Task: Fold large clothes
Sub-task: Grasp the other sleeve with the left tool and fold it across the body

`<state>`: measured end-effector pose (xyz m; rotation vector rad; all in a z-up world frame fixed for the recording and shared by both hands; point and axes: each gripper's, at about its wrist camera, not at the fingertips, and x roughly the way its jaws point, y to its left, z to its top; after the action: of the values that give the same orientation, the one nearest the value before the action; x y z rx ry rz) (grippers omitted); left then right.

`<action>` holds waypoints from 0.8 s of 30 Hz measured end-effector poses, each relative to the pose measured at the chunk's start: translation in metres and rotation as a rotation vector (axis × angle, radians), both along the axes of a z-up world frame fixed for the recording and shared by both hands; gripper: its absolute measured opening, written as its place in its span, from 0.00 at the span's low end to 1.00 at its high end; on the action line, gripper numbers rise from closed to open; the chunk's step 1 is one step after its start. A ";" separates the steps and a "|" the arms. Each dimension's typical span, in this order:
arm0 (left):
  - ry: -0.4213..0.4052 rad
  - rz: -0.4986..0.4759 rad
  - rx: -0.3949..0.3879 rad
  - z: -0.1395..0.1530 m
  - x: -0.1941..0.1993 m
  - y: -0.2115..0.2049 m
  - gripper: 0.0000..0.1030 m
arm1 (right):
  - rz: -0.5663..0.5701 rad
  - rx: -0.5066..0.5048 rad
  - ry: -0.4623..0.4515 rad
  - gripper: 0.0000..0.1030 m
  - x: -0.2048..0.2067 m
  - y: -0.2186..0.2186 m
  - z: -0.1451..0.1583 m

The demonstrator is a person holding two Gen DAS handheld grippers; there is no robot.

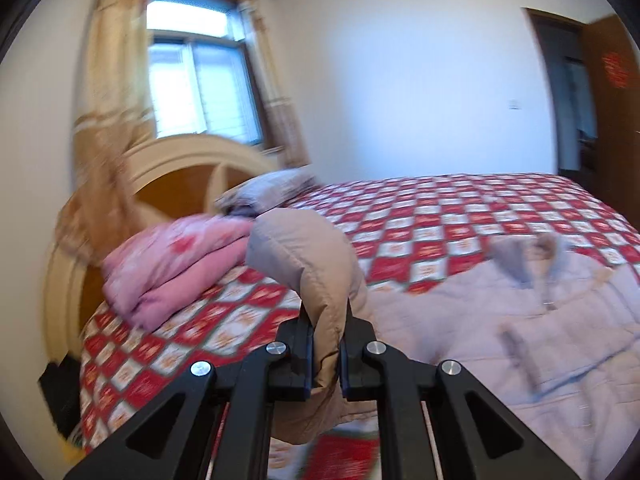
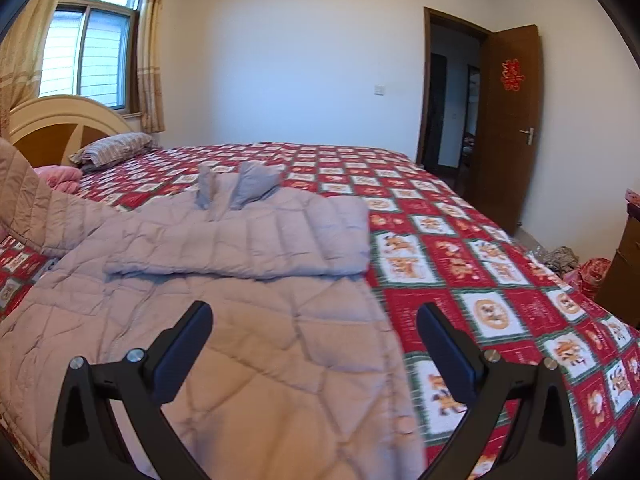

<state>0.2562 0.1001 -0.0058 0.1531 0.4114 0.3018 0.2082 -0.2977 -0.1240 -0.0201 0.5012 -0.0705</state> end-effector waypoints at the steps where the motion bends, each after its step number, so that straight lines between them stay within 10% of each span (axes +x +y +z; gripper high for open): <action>1: 0.003 -0.025 0.004 0.000 0.003 -0.014 0.08 | -0.015 0.001 0.000 1.00 0.000 -0.007 0.001; 18: 0.109 -0.348 0.045 -0.050 0.026 -0.236 0.16 | -0.172 0.094 0.019 1.00 -0.008 -0.079 -0.017; 24: 0.043 -0.355 0.114 -0.063 0.016 -0.258 0.91 | -0.168 0.112 0.050 1.00 -0.007 -0.081 -0.033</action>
<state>0.2725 -0.1582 -0.0684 0.3403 0.4013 -0.0281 0.2008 -0.3791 -0.1566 0.1302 0.5560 -0.2069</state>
